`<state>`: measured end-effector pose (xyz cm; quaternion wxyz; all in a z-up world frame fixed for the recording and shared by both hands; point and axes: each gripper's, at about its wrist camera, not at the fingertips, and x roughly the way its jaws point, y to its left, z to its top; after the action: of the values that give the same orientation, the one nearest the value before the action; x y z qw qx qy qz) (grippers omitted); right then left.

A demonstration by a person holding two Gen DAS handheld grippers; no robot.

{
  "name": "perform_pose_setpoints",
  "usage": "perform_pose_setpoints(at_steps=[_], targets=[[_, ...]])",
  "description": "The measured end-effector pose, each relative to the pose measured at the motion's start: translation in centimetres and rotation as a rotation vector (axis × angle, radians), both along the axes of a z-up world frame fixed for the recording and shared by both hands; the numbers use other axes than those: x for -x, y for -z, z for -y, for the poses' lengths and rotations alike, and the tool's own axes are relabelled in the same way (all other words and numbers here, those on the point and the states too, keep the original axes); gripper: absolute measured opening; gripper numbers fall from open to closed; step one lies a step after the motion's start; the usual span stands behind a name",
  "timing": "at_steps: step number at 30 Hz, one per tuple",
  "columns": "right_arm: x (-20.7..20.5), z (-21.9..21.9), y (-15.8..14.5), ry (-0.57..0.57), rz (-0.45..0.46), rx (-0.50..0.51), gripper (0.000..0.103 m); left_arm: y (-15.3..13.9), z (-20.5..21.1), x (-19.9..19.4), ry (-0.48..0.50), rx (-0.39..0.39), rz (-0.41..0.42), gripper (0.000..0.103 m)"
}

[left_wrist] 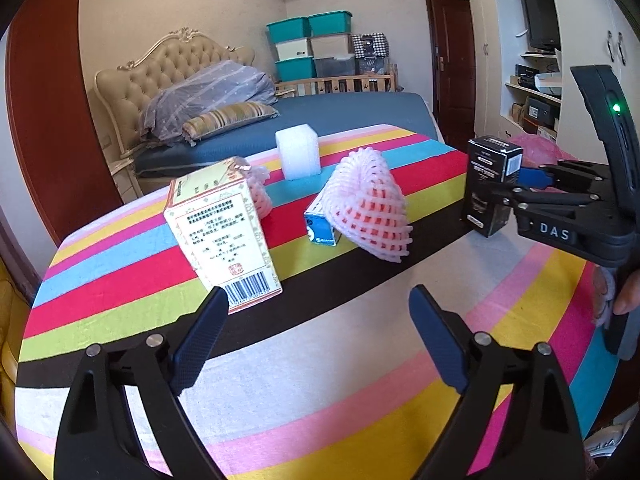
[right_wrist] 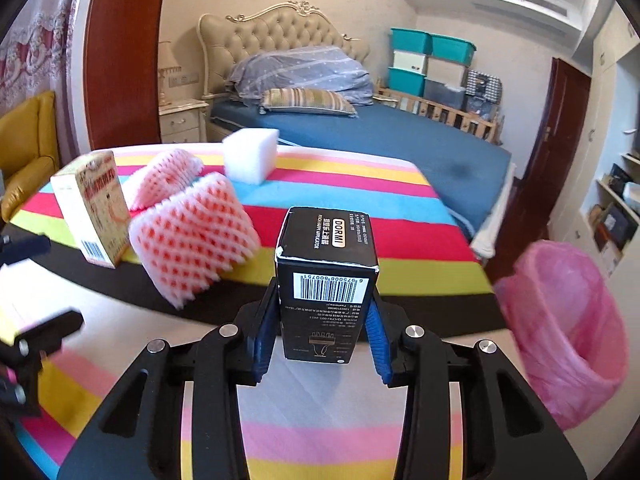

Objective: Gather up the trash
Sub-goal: 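Grasp the black box with the right gripper while the left gripper grasps a pink fruit net, then lift the black box and pink fruit net off the table with both grippers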

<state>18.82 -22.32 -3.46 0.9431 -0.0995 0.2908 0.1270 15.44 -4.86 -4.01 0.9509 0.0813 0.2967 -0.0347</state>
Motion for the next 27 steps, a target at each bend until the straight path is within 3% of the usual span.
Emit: perform_pose_setpoints(at_steps=[5, 9, 16, 20, 21, 25, 27], targets=[[0.1, 2.7, -0.2, 0.071, 0.009, -0.044, 0.038, 0.2, 1.6, -0.3, 0.066, -0.024, -0.021, 0.092], [-0.4, 4.0, -0.1, 0.109, -0.002, -0.096, 0.038, 0.1, 2.5, -1.7, 0.096, 0.032, -0.03, 0.093], [-0.3, 4.9, -0.1, 0.144, 0.01, -0.138, 0.038, 0.3, 3.3, -6.8, 0.045, 0.116, -0.08, 0.092], [-0.1, 4.4, -0.1, 0.134, 0.014, -0.12, 0.038, 0.4, 3.8, -8.9, 0.009, 0.111, -0.083, 0.091], [-0.1, 4.3, 0.0, 0.132, 0.015, -0.118, 0.038, 0.4, 3.8, -9.4, 0.002, 0.116, -0.086, 0.089], [0.0, 4.3, -0.1, 0.128, 0.017, -0.122, 0.038, 0.7, 3.4, -10.4, 0.005, 0.152, -0.12, 0.056], [0.0, 4.4, 0.0, 0.128, 0.014, -0.128, 0.038, 0.6, 3.2, -10.1, 0.011, 0.167, -0.103, 0.053]])
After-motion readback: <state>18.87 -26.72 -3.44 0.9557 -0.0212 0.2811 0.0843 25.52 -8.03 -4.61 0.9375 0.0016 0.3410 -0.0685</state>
